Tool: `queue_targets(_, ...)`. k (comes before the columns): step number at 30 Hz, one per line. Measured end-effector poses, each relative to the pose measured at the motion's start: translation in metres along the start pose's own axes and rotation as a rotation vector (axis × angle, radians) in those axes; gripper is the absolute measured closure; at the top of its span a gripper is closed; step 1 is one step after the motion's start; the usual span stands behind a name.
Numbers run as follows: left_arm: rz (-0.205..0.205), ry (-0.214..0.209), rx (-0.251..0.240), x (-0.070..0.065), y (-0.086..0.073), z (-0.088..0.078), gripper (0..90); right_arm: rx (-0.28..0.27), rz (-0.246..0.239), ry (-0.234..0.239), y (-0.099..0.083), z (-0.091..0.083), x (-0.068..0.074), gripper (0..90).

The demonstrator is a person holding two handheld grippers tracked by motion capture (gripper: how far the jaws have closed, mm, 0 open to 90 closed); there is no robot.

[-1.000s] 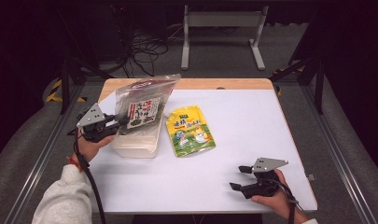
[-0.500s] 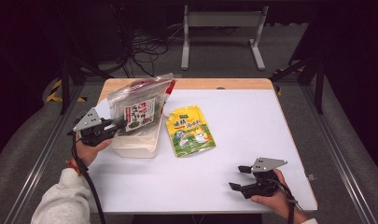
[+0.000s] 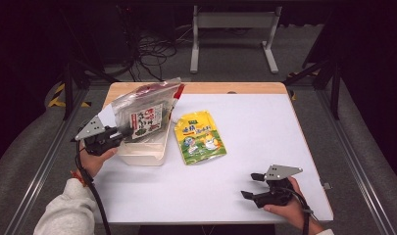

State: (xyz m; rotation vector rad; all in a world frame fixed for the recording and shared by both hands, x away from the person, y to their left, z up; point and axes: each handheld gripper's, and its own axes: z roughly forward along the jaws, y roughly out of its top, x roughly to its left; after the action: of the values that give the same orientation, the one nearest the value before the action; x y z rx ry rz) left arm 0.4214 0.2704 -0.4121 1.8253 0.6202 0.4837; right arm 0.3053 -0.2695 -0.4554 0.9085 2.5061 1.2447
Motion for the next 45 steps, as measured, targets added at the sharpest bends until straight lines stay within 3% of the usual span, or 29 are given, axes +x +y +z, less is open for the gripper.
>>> queue_targets(14, -0.023, 0.016, -0.013, -0.002, -0.002, 0.0, 75.6, -0.006, -0.005, -0.024, 0.001, -0.002, -0.001, 25.1)
queue_targets(22, -0.037, 0.049, -0.01, -0.006, 0.0, 0.0, 73.3, -0.015, -0.006, -0.045, 0.002, -0.004, -0.002, 26.0)
queue_targets(32, -0.048, 0.064, -0.038, -0.012, 0.005, -0.004, 66.6, -0.038, 0.003, -0.073, 0.005, -0.007, -0.006, 35.5)
queue_targets(36, -0.053, 0.087, -0.044, -0.014, 0.006, -0.009, 60.9, -0.049, 0.003, -0.081, 0.009, -0.006, -0.008, 38.7)
queue_targets(45, -0.047, 0.191, -0.035, -0.025, 0.009, -0.028, 41.8, -0.072, 0.021, -0.094, 0.031, 0.009, -0.019, 47.4)
